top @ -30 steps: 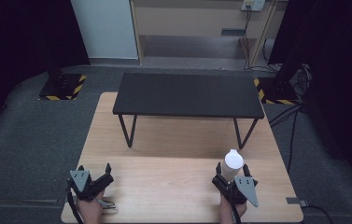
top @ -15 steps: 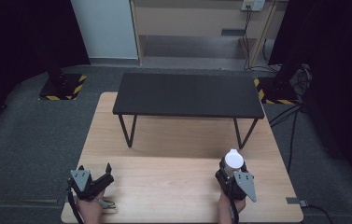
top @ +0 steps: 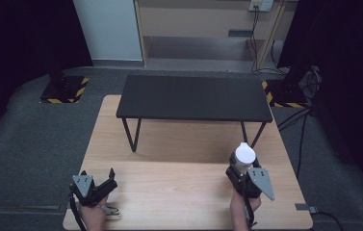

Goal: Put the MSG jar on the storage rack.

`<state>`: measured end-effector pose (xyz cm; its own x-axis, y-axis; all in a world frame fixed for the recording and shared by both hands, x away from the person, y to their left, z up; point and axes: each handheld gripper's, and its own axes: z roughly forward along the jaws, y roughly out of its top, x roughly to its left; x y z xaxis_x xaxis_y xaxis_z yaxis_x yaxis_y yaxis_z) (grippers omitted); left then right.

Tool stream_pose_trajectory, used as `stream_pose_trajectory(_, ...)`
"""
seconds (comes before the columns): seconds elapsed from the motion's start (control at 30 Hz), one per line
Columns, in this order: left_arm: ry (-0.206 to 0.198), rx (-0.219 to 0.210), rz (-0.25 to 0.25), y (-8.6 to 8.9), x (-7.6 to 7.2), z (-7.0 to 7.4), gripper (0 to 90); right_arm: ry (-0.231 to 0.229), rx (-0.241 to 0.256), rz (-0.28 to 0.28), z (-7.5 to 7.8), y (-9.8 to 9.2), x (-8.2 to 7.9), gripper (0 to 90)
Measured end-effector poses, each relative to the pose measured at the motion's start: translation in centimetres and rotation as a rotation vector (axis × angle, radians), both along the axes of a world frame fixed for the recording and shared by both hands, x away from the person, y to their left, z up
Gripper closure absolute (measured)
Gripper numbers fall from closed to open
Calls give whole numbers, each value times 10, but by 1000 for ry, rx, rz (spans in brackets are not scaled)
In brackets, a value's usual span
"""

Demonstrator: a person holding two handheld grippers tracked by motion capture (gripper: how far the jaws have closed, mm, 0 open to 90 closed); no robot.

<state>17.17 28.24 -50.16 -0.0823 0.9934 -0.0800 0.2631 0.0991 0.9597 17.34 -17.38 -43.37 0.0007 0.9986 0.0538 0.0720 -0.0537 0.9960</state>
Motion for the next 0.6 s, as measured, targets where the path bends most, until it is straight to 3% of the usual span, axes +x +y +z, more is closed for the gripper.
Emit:
stream_pose_trajectory(0.07,-2,-1,1,0,0,0,0,-18,1,18,19,-3,4,306)
stream_pose_trajectory(0.1,-2,-1,1,0,0,0,0,-18,1,18,19,-3,4,306)
stream_pose_trajectory(0.13,-1,-1,2,1,0,0,0,-42,7,33,38,-7,9,306)
stream_pose_trajectory(0.37,-13,-19,15,2,-1,-1,0,-109,34,67,103,-16,35,306)
stream_pose_trajectory(0.4,-13,-19,15,2,-1,-1,0,-109,34,67,103,-16,35,306)
stream_pose_trajectory(0.43,-14,-23,19,2,-1,-1,0,-120,26,70,117,-16,45,306)
stream_pose_trajectory(0.6,-13,-31,23,3,-1,-1,0,-125,-1,67,140,-14,79,306)
